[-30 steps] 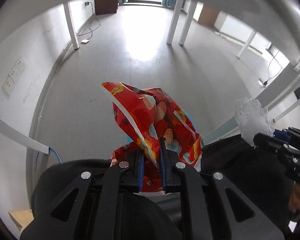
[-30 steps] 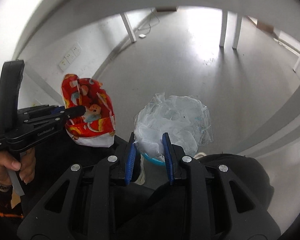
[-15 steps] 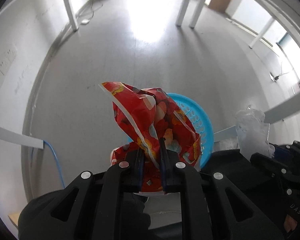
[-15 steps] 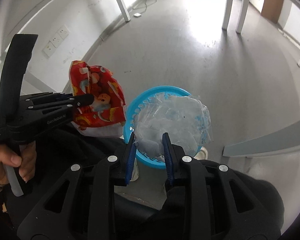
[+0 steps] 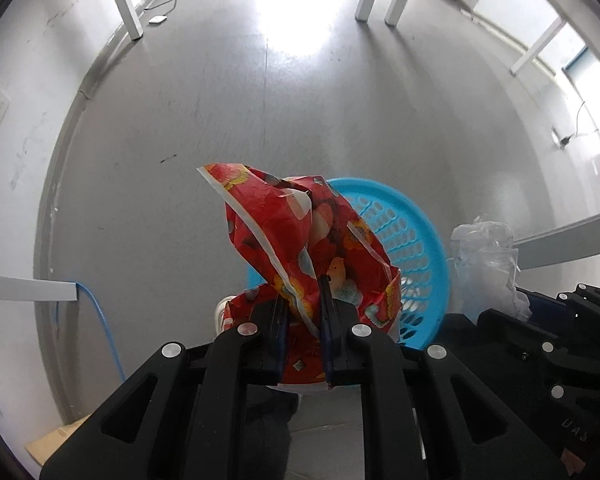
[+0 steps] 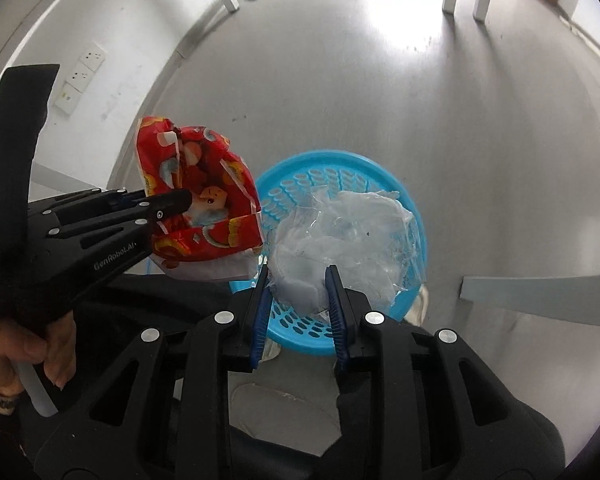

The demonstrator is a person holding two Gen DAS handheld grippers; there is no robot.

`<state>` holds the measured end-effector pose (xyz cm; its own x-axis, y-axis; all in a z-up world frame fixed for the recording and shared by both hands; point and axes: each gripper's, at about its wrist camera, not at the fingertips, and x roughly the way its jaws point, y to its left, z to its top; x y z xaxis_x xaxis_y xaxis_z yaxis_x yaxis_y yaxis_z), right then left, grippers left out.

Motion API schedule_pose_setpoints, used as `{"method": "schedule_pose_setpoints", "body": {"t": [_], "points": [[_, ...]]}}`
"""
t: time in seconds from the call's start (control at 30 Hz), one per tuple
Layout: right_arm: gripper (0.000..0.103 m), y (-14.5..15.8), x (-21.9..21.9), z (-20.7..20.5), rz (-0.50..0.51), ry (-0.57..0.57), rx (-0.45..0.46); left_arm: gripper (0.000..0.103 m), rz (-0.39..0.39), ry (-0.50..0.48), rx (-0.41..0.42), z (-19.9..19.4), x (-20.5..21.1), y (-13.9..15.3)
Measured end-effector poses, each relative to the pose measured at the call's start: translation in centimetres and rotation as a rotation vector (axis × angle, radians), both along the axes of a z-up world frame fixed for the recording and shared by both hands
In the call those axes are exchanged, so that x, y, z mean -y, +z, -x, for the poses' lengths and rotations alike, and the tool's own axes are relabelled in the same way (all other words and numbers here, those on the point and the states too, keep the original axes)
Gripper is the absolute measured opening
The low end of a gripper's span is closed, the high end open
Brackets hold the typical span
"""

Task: Collect trash
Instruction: 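Open the left tool over the basket while the right tool releases the clear bag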

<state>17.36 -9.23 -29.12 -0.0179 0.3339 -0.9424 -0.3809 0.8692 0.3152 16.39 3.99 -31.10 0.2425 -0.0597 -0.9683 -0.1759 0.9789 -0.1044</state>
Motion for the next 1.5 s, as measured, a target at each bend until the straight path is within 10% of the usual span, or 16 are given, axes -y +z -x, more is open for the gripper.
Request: {"method": "schedule_pose_setpoints", "body": {"t": [0.43, 0.5, 0.53, 1.5], "points": [[0.029, -2.0, -0.3, -1.2, -0.002, -0.006, -0.038, 0.014, 0.014, -0.034, 0.036, -0.4, 0.3, 0.0], [0.039, -2.0, -0.2, -1.6, -0.002, -0.018, -0.039, 0.036, 0.039, -0.011, 0.058, -0.4, -0.3, 0.3], [0.048, -2.0, -0.1, -1.6, -0.003, -0.026, -0.038, 0.065, 0.054, 0.000, 0.068, -0.4, -0.6, 0.4], [0.064, 1.4, 0.4, -0.1, -0.002, 0.000, 0.074, 0.065, 0.068, 0.170, 0.123, 3.0, -2.5, 3.1]]}}
